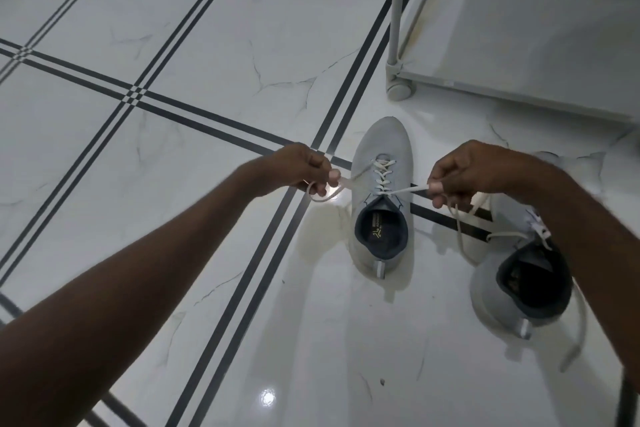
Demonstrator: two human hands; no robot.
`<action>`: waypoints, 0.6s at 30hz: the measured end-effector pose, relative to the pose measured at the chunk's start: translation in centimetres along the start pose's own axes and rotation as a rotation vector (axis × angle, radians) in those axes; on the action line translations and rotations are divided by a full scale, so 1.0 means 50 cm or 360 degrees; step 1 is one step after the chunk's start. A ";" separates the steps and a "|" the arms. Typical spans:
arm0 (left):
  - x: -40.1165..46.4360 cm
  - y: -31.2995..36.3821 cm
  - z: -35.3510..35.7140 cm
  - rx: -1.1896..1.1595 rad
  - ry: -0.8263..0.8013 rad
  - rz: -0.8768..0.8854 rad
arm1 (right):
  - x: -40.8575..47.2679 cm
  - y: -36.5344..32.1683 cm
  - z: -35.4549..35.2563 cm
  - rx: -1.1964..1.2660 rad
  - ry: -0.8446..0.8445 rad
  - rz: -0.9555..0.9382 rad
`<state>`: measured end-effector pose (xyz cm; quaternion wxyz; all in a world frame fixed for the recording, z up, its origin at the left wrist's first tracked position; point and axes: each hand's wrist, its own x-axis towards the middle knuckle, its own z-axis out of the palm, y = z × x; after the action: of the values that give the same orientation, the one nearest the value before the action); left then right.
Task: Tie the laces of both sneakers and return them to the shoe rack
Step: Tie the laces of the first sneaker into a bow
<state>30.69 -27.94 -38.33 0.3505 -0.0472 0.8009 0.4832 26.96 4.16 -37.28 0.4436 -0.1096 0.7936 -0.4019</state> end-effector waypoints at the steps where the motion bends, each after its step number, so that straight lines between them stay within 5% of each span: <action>1: -0.003 0.007 -0.009 -0.0056 -0.0031 0.0011 | -0.002 0.000 -0.006 0.0042 -0.0072 -0.0051; 5: 0.000 0.035 -0.010 -0.0380 -0.0169 0.0087 | 0.007 0.013 0.005 0.0381 -0.0088 -0.0274; 10: 0.042 0.056 0.066 -0.0896 -0.0162 0.0120 | 0.060 0.023 0.079 0.1175 0.0320 -0.0275; 13: 0.069 0.057 0.104 -0.1004 0.0051 0.0090 | 0.080 0.012 0.108 0.1177 0.0619 -0.0237; 18: 0.094 0.057 0.116 -0.0999 0.0209 0.0055 | 0.085 -0.003 0.140 0.1032 0.0748 -0.0288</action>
<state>28.96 -20.52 -40.74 0.2582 -0.1703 0.6342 0.7086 30.00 -1.99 -41.78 0.2247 0.0614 0.6927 -0.6825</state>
